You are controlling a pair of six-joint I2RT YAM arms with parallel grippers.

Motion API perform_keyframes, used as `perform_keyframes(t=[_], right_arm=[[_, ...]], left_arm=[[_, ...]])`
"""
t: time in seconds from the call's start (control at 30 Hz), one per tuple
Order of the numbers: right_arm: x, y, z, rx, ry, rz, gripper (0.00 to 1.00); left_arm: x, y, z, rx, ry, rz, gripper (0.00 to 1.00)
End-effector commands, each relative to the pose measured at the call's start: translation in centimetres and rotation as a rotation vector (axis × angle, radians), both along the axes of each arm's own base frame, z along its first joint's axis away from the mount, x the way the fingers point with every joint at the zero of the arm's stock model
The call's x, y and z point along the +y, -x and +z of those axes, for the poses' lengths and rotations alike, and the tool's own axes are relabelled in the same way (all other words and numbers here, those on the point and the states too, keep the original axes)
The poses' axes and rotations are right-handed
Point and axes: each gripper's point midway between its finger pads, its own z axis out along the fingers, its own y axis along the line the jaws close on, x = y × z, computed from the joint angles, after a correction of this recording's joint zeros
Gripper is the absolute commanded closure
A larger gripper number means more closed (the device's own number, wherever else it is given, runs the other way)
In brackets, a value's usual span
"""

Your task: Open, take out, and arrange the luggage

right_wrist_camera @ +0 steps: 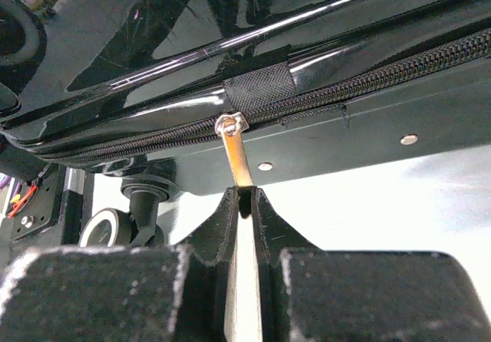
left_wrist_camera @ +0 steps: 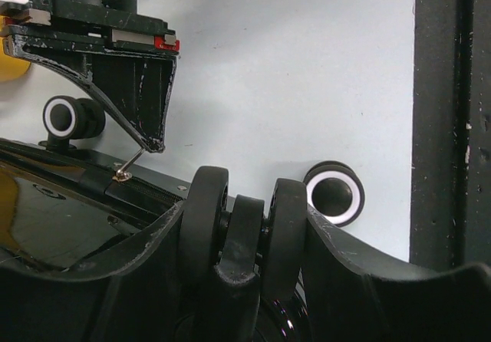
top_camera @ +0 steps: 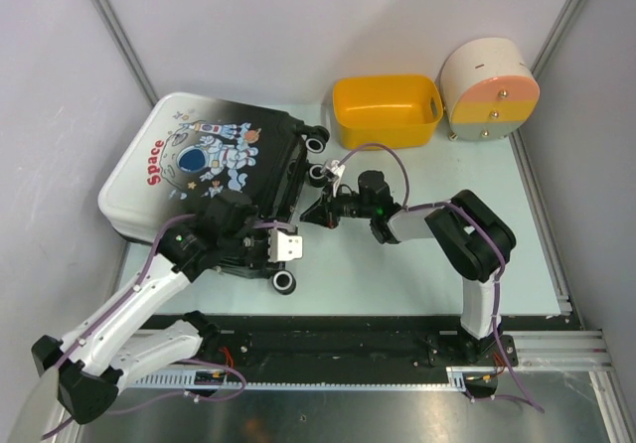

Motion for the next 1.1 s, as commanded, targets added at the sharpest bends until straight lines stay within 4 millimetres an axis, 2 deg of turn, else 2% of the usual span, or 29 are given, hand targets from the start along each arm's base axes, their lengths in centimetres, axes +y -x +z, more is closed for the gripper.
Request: perform_keyframes(t=[0.0, 0.1, 0.13, 0.17, 0.23, 0.33, 0.5, 0.63, 0.8, 0.93, 1.0, 1.03, 1.07], right_arm=[[-0.6, -1.5, 2.8, -0.150, -0.049, -0.003, 1.00], [0.0, -1.5, 2.7, -0.200, -0.051, -0.013, 1.00], [0.3, -1.6, 2.8, -0.215, -0.053, -0.023, 0.95], [0.8, -1.3, 2.8, -0.227, -0.056, -0.026, 0.84], [1.2, -2.0, 3.2, -0.274, -0.062, -0.074, 0.58], [2.1, -2.0, 3.7, -0.330, -0.076, -0.101, 0.47], [3.6, -0.9, 3.8, -0.403, -0.076, -0.096, 0.44], [4.3, -0.6, 2.6, -0.458, -0.023, -0.104, 0.40], [3.8, -1.7, 1.2, -0.505, 0.063, -0.170, 0.40], [3.4, -0.4, 0.4, -0.536, 0.092, -0.145, 0.38], [3.3, 0.3, 0.8, -0.581, 0.088, -0.133, 0.34], [3.0, 0.9, 0.3, -0.580, 0.098, -0.124, 0.33], [3.0, 1.1, 0.9, -0.594, 0.085, -0.125, 0.33]], left_arm=[[4.6, 6.1, -5.3, 0.299, -0.196, 0.052, 0.55], [4.6, 5.9, -5.1, 0.300, -0.192, 0.067, 0.55], [4.5, 6.0, -4.9, 0.300, -0.188, 0.067, 0.55], [4.4, 6.0, -4.8, 0.302, -0.182, 0.064, 0.55], [4.4, 6.1, -4.8, 0.307, -0.175, 0.067, 0.55], [4.4, 6.3, -4.9, 0.314, -0.175, 0.069, 0.55], [4.5, 6.3, -4.8, 0.309, -0.171, 0.077, 0.55], [4.5, 6.3, -4.8, 0.309, -0.168, 0.080, 0.55], [4.7, 6.5, -5.0, 0.309, -0.167, 0.084, 0.55], [4.8, 6.7, -5.2, 0.311, -0.166, 0.083, 0.55], [4.9, 6.7, -5.3, 0.313, -0.167, 0.082, 0.55], [4.9, 6.7, -5.3, 0.315, -0.168, 0.084, 0.55], [4.8, 6.7, -5.3, 0.314, -0.164, 0.082, 0.55]])
